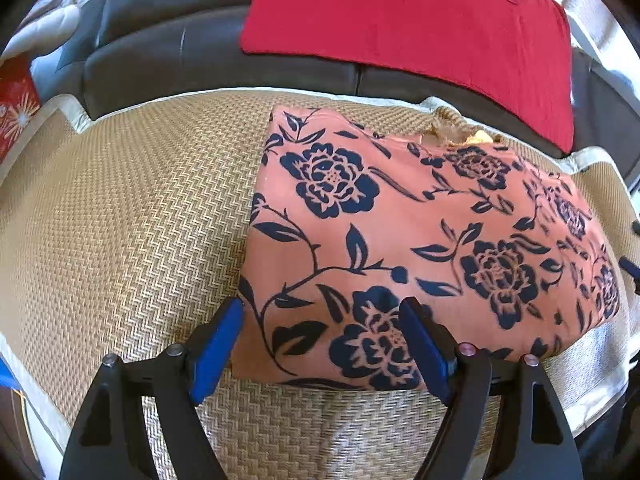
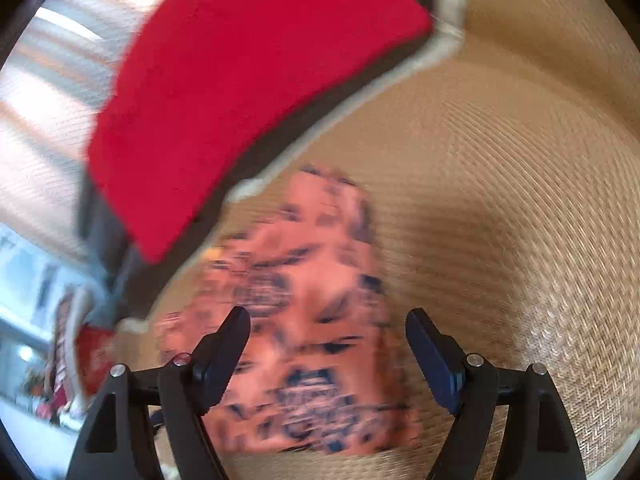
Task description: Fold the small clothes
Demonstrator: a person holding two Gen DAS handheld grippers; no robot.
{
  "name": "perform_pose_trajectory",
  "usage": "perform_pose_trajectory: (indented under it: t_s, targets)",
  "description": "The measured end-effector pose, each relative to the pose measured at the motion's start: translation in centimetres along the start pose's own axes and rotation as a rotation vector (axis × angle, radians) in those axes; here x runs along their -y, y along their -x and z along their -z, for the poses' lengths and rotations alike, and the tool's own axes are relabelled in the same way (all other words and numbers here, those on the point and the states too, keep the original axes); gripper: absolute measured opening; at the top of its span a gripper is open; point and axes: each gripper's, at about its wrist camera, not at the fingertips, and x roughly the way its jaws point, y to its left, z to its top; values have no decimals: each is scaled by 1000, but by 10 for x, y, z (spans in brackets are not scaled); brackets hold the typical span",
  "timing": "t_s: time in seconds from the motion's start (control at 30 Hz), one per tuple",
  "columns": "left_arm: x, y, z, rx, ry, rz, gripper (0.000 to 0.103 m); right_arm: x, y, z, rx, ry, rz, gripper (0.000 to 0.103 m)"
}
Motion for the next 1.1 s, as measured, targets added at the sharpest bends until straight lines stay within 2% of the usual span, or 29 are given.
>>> perform_pose_trajectory:
  t_s: [0.1, 0.17, 0.2, 0.23, 0.27, 0.3, 0.33, 0.37, 0.43, 0.5, 0.6, 0.67, 0.73, 0.9, 1.03, 1.1]
  targets:
    - [13, 11, -6, 30, 9, 21, 81, -34, 5, -4, 11, 32, -142, 91]
    - [23, 12, -11, 31, -6, 9, 81, -50, -7, 4, -52, 63, -259, 94]
    - [29, 7, -15, 28, -11, -5, 81, -51, -17, 14, -97, 77, -286, 94]
    - [37, 13, -16, 26, -17, -22, 81, -45, -28, 21, -124, 76, -244, 94]
    - [39, 16, -17, 28, -22, -27, 81, -31, -42, 30, -151, 44, -139, 92]
    - [42, 16, -18, 31, -24, -32, 81, -12, -52, 38, -175, -21, -75, 90]
    - [45, 19, -19, 37, -27, -41, 81, 2, -50, 44, -145, -91, -138, 90]
    - [48, 20, -20, 43, -30, -46, 81, 6, -41, 46, -108, -127, -164, 90]
    - [50, 23, -18, 46, -32, -51, 81, -2, -30, 45, -98, -130, -106, 91]
    - [55, 26, -17, 43, -41, -41, 81, -16, -18, 48, -75, -92, -125, 94]
    - [60, 24, -17, 41, -57, -35, 81, -18, -20, 55, -93, -66, -206, 97]
    - [62, 23, -15, 28, -74, -40, 81, 2, -33, 60, -122, -98, -97, 95]
    - [63, 22, -14, 31, -81, -54, 81, 14, -27, 62, -90, -206, -164, 96]
    - [61, 19, -13, 20, -62, -50, 82, -18, -5, 73, -83, -108, -165, 99]
    - [66, 15, -11, 13, -78, -47, 82, 0, -16, 104, -137, -223, -213, 99]
    - [70, 11, -10, -5, -87, -36, 82, 13, -28, 114, -144, -281, -208, 99]
